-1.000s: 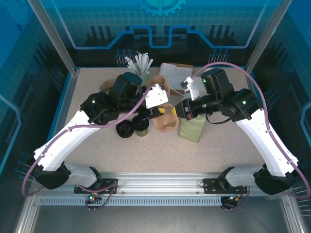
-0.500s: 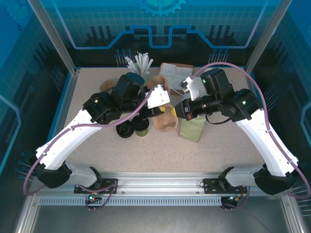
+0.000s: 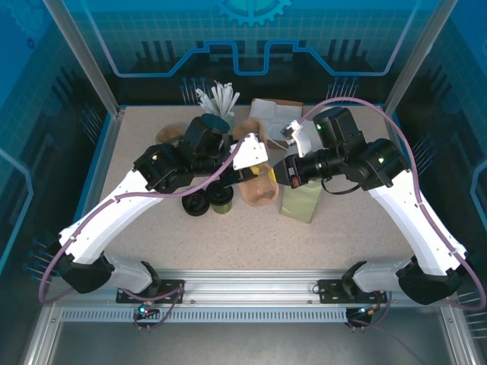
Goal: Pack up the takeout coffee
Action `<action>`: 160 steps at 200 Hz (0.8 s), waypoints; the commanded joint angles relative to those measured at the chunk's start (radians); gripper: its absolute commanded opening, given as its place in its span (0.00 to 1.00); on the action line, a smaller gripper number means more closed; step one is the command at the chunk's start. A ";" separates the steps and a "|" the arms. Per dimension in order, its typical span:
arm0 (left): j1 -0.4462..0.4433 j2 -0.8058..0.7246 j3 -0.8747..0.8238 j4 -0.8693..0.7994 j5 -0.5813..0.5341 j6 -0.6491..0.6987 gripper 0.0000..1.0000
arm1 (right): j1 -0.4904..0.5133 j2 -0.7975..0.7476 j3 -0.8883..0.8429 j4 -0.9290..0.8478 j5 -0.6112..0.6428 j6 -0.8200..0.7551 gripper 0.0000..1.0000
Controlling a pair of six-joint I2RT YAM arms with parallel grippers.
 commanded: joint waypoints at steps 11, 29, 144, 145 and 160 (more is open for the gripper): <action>-0.007 0.008 0.005 0.014 -0.011 0.018 0.41 | 0.016 -0.014 0.013 -0.013 0.015 0.004 0.00; -0.007 0.005 0.003 0.019 -0.012 0.013 0.39 | 0.016 -0.022 0.011 -0.013 0.025 0.002 0.00; -0.007 -0.015 0.011 0.046 -0.012 -0.007 0.37 | -0.075 -0.102 0.086 -0.126 0.161 -0.031 0.43; -0.006 -0.015 0.011 0.046 -0.012 -0.006 0.37 | -0.078 -0.103 0.088 -0.128 0.165 -0.031 0.44; -0.006 -0.015 0.016 0.046 -0.012 -0.013 0.37 | -0.135 -0.125 0.106 -0.166 0.248 -0.025 0.47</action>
